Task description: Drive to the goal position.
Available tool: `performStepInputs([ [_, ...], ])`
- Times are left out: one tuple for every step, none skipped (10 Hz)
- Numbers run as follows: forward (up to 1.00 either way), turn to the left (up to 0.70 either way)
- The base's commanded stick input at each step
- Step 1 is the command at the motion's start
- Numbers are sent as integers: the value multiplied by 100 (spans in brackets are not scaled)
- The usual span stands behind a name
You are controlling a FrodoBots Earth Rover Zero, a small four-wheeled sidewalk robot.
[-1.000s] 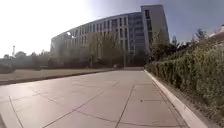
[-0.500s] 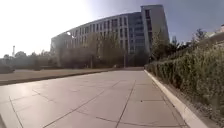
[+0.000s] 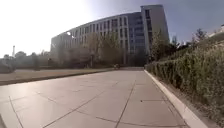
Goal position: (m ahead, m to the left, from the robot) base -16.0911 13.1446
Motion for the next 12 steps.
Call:
performStepInputs([
  [4,0],
  [4,0],
  [4,0],
  [4,0],
  [4,0],
  [4,0],
  [4,0],
  [4,0],
  [4,0],
  [4,0],
  [4,0],
  [4,0],
])
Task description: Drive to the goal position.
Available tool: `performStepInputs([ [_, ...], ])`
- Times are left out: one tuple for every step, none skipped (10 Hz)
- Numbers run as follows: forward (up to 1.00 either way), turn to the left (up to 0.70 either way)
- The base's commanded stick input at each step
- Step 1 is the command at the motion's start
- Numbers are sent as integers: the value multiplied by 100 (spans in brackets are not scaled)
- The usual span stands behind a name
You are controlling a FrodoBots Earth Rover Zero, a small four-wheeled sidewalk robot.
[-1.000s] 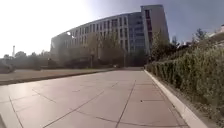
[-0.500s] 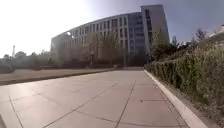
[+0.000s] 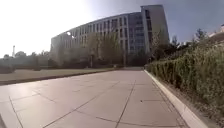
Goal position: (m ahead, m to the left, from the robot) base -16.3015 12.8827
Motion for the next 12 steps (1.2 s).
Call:
performStepInputs([
  [4,0],
  [4,0],
  [4,0],
  [4,0],
  [4,0],
  [4,0],
  [4,0],
  [4,0],
  [4,0],
  [4,0],
  [4,0],
  [4,0],
])
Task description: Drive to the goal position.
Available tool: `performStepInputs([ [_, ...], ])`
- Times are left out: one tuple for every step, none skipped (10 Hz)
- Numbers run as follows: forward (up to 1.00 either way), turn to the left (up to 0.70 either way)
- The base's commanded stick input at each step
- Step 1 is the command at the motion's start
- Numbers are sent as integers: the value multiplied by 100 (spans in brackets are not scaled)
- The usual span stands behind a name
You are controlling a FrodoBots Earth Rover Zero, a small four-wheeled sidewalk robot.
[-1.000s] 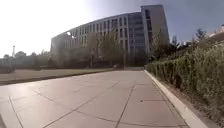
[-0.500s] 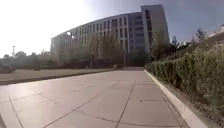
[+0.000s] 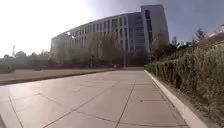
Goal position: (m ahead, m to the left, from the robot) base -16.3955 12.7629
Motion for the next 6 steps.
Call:
performStepInputs([
  [4,0],
  [4,0],
  [4,0],
  [4,0],
  [4,0],
  [4,0],
])
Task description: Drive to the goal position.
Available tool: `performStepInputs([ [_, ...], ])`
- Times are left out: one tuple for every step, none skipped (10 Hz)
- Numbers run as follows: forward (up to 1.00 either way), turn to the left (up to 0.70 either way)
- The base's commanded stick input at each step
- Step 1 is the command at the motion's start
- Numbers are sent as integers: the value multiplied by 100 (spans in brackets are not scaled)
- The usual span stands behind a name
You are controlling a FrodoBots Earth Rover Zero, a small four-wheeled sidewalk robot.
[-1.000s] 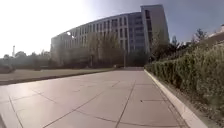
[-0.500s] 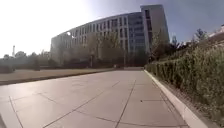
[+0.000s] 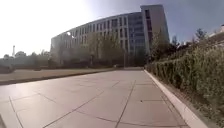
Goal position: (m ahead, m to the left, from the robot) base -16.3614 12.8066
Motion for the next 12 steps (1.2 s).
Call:
performStepInputs([
  [4,0],
  [4,0],
  [4,0],
  [4,0],
  [4,0],
  [4,0],
  [4,0],
  [4,0],
  [4,0],
  [4,0],
  [4,0],
  [4,0],
])
